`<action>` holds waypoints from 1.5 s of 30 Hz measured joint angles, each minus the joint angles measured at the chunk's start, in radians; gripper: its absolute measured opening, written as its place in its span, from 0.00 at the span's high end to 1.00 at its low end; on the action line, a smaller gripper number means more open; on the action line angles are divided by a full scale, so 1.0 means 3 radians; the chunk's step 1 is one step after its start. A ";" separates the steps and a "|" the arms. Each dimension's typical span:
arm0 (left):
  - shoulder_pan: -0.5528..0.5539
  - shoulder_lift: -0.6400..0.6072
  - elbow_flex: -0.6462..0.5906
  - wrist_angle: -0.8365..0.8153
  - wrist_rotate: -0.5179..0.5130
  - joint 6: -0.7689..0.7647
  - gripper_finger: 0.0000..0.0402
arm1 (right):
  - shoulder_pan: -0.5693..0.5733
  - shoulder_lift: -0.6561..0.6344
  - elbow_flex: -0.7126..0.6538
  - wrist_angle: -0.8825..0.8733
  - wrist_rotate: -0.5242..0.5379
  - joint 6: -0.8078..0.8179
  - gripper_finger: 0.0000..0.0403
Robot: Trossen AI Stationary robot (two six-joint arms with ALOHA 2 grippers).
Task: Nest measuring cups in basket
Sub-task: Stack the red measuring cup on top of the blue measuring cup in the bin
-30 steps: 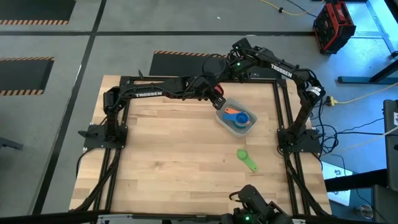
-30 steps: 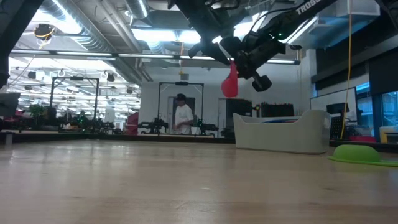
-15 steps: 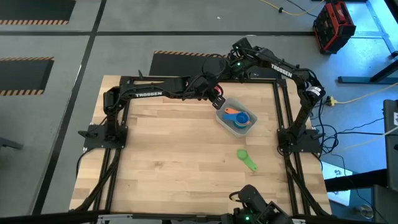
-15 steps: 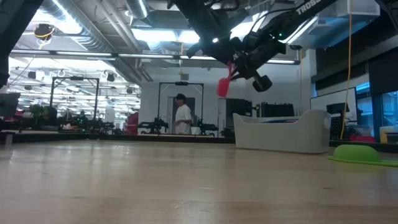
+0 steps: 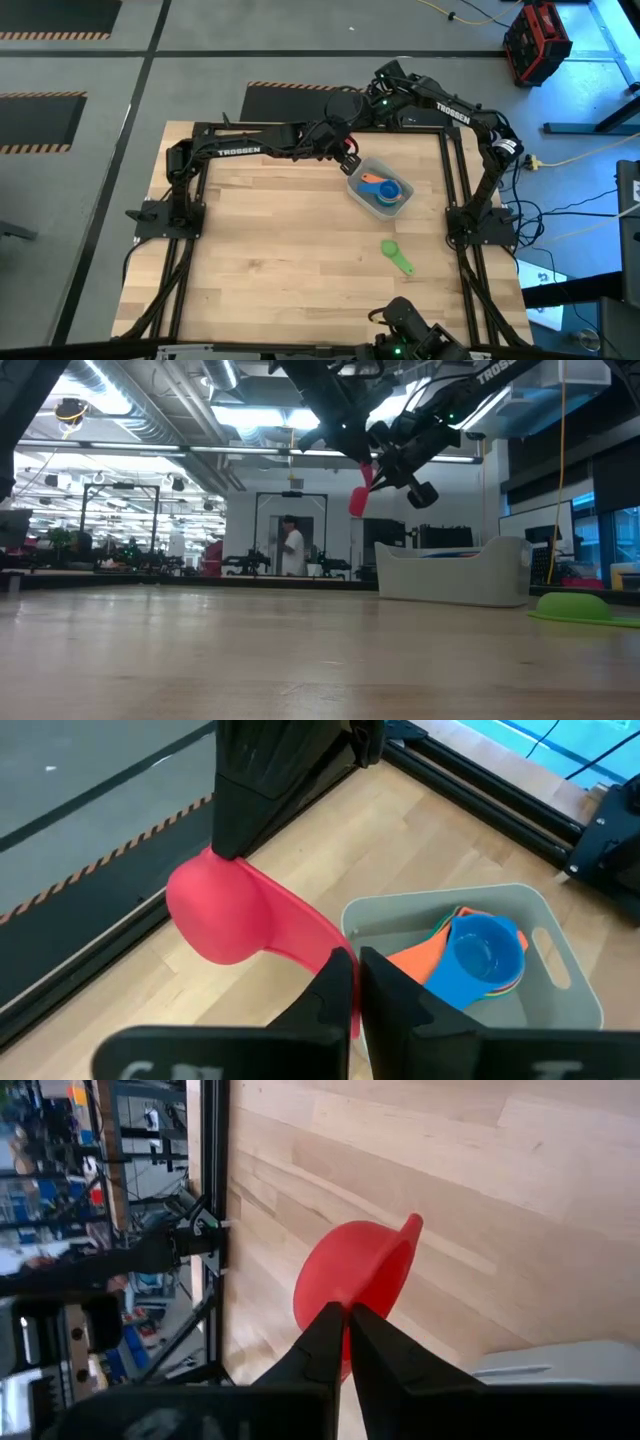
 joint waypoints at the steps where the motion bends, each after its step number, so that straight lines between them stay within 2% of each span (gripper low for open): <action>1: 0.0000 0.0000 0.0000 0.0000 0.0000 0.0002 0.99 | 0.0001 0.0000 0.0000 0.0003 0.0000 -0.0039 0.94; 6: 0.0000 0.0000 0.0000 0.0003 0.0000 0.0005 0.99 | 0.0001 0.0000 0.0000 0.0002 -0.0001 -0.0173 0.91; 15: 0.0001 0.0000 0.0000 0.0023 0.0000 0.0018 0.99 | 0.0008 0.0000 0.0000 0.0000 -0.0018 -0.0275 0.75; 27: 0.0004 0.0000 0.0000 0.0002 -0.0010 0.0093 0.99 | -0.0126 -0.0013 0.0000 -0.0096 -0.0068 -0.0650 0.74; 39: -0.0004 0.0000 0.0000 -0.0006 0.0164 0.0190 0.99 | -0.0444 -0.0133 0.0000 -0.0753 -0.0092 -0.1470 0.74; 42: 0.0000 0.0000 0.0000 -0.0007 0.0317 0.0190 0.99 | -0.0538 -0.0162 0.0000 -0.1033 -0.0098 -0.1883 0.74; 45: -0.0003 0.0000 0.0000 -0.0010 0.0611 0.0189 0.99 | -0.0621 -0.0184 0.0000 -0.1332 -0.0089 -0.2529 0.74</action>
